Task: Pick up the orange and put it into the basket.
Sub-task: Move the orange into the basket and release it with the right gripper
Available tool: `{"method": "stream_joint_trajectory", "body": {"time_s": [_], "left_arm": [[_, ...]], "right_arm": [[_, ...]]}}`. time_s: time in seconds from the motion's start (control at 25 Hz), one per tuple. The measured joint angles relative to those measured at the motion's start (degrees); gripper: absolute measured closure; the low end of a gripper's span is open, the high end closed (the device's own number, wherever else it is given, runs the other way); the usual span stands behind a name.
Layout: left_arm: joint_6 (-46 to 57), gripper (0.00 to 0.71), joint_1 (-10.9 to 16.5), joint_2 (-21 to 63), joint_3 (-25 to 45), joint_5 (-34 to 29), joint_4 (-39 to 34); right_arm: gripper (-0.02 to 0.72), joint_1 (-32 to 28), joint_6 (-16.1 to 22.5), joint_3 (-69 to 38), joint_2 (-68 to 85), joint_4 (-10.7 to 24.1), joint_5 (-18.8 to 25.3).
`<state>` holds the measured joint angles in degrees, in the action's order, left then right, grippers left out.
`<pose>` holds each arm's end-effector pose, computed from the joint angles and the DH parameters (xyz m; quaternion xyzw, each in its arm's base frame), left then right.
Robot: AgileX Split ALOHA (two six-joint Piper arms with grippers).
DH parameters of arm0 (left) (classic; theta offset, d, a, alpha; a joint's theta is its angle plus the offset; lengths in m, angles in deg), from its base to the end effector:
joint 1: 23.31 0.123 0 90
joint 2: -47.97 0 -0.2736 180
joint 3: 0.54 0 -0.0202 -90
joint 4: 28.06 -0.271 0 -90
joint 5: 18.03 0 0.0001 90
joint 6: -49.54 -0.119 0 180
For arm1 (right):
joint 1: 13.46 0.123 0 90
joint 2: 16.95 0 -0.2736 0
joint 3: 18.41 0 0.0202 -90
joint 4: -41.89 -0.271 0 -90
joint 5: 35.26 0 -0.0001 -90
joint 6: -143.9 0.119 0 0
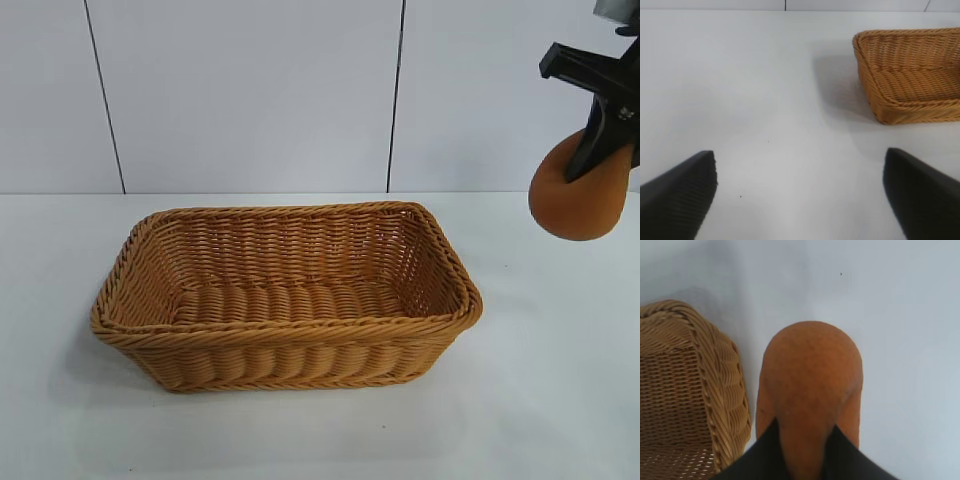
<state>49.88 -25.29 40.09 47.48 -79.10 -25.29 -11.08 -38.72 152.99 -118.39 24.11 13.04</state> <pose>0.0478 -0.0067 0.2752 0.0133 0.8522 -0.0347 0.5220 0.3596 0.0421 0.2106 0.0369 0.9729 0.1323 0.1859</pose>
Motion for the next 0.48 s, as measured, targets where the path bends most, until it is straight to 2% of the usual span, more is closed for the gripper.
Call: {"method": "stream_joint_trajectory", "body": {"time_s": [0.2, 0.48], "left_arm": [[0.0, 0.070, 0.0, 0.0, 0.0, 0.0, 0.0], [0.0, 0.070, 0.0, 0.0, 0.0, 0.0, 0.0]], "right_arm": [[0.660, 0.0, -0.2, 6.7, 0.4, -0.1, 4.0], [0.660, 1.9, -0.3, 9.7, 0.4, -1.3, 4.4]]}}
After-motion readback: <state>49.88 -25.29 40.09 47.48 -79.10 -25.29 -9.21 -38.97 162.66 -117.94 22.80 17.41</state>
